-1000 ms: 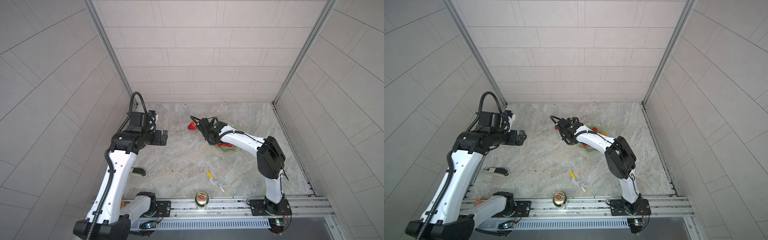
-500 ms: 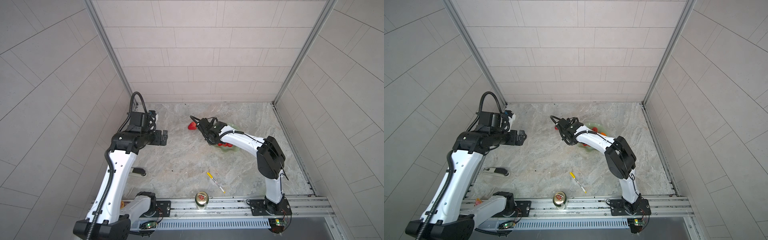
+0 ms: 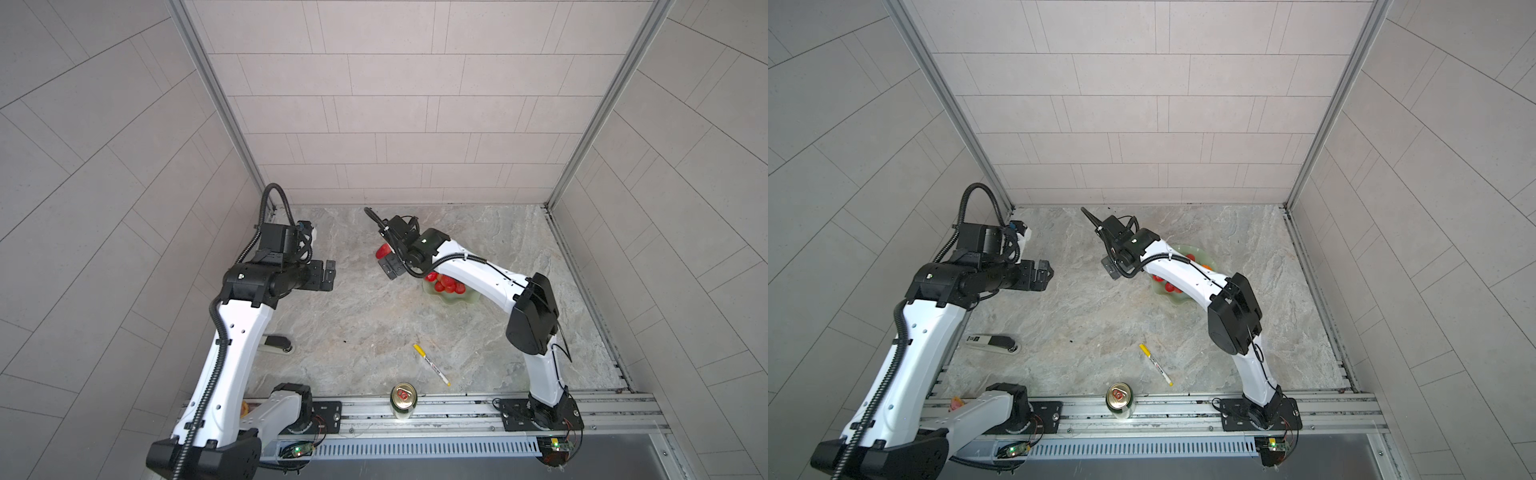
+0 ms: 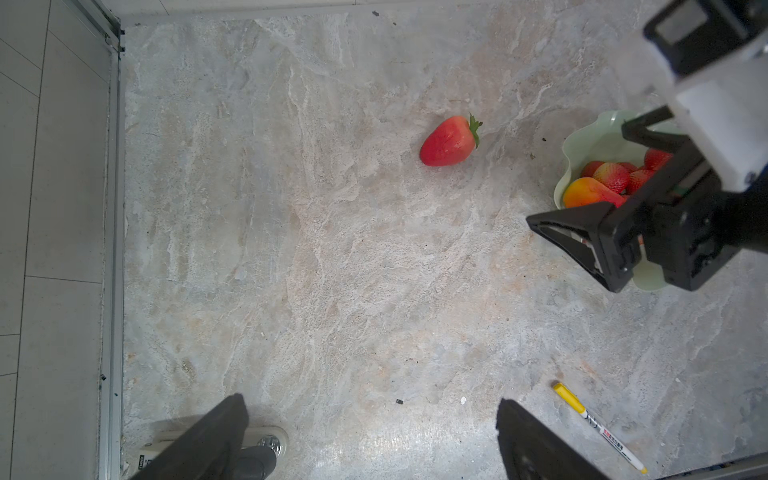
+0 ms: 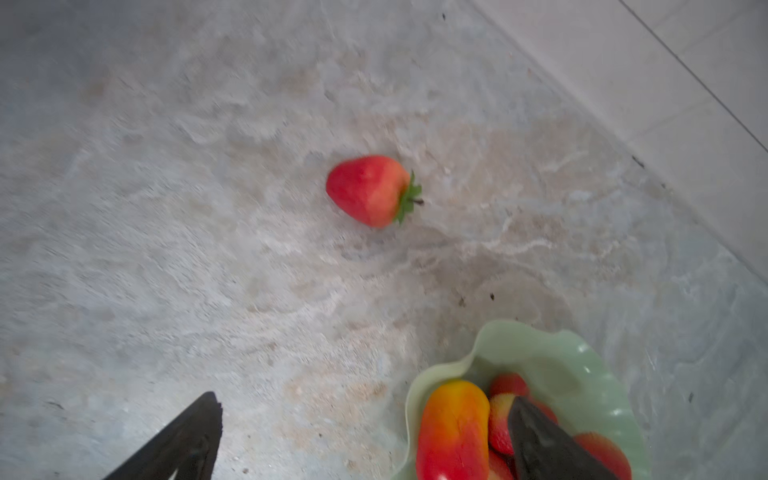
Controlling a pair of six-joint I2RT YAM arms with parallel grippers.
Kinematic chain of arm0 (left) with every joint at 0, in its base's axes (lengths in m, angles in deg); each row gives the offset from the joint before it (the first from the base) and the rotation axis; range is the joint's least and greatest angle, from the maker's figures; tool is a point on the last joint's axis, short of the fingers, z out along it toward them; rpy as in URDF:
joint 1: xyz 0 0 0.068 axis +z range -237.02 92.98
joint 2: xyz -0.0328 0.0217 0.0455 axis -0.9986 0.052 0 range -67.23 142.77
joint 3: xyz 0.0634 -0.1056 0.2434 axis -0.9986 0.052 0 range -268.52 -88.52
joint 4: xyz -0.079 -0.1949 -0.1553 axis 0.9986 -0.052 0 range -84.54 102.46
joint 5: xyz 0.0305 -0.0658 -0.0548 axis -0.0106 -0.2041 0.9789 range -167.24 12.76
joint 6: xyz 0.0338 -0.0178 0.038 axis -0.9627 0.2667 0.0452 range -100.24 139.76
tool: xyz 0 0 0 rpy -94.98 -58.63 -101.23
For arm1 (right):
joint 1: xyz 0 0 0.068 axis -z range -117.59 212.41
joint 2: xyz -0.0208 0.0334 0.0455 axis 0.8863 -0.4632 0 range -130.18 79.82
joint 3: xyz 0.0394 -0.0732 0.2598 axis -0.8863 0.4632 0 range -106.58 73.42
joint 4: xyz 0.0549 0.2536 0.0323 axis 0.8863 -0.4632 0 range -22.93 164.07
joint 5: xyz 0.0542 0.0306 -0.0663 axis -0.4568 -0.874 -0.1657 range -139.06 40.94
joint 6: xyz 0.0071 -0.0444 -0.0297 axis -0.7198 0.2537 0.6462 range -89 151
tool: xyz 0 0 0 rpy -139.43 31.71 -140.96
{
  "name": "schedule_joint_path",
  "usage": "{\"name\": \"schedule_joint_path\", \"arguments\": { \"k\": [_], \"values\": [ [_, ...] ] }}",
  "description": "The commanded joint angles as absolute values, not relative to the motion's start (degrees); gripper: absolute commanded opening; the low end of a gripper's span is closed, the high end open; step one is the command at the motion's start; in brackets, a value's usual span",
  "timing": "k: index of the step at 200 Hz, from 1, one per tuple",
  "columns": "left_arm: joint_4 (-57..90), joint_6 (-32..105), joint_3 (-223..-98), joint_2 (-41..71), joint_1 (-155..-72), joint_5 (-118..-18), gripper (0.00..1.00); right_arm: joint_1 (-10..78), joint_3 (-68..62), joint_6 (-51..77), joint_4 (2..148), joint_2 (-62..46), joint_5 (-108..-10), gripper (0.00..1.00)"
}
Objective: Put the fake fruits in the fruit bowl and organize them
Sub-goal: 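Move the right gripper to the red strawberry and grasp it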
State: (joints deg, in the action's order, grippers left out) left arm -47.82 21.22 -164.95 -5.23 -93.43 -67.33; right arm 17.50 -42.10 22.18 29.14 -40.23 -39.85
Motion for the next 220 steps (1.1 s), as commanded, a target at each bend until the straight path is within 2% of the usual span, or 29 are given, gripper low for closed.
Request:
{"name": "schedule_joint_path", "arguments": {
  "k": [1, 31, 51, 103, 190, 206, 220],
  "values": [
    [-48.10, 20.64, -164.33, -6.53, -93.54, -68.14, 1.00, 19.52, -50.80, 27.02, 27.94, -49.32, -50.40, 1.00],
    [-48.20, 20.56, -164.29, -6.71, -93.67, -68.47, 1.00, 24.82, -64.84, 28.61, 25.35, -60.03, -63.32, 1.00],
    [-48.10, 20.56, -164.27, -6.68, -93.69, -68.54, 1.00, 27.03, -71.42, 29.34, 23.51, -64.67, -64.74, 1.00],
    [-48.19, 20.47, -164.81, -5.79, -93.64, -68.31, 1.00, 27.91, -71.58, 32.33, 29.84, -67.95, -63.36, 1.00],
    [-48.38, 20.37, -165.20, -5.71, -93.67, -68.29, 1.00, 31.09, -73.17, 28.38, 32.39, -74.08, -69.34, 0.99],
    [-48.44, 20.34, -165.22, -5.70, -93.59, -68.39, 1.00, 31.37, -73.91, 27.89, 32.44, -75.44, -70.05, 0.97],
    [-48.45, 20.29, -165.25, -5.87, -93.69, -68.44, 1.00, 31.47, -74.23, 27.83, 32.03, -76.30, -70.15, 0.90]
  ]
}}
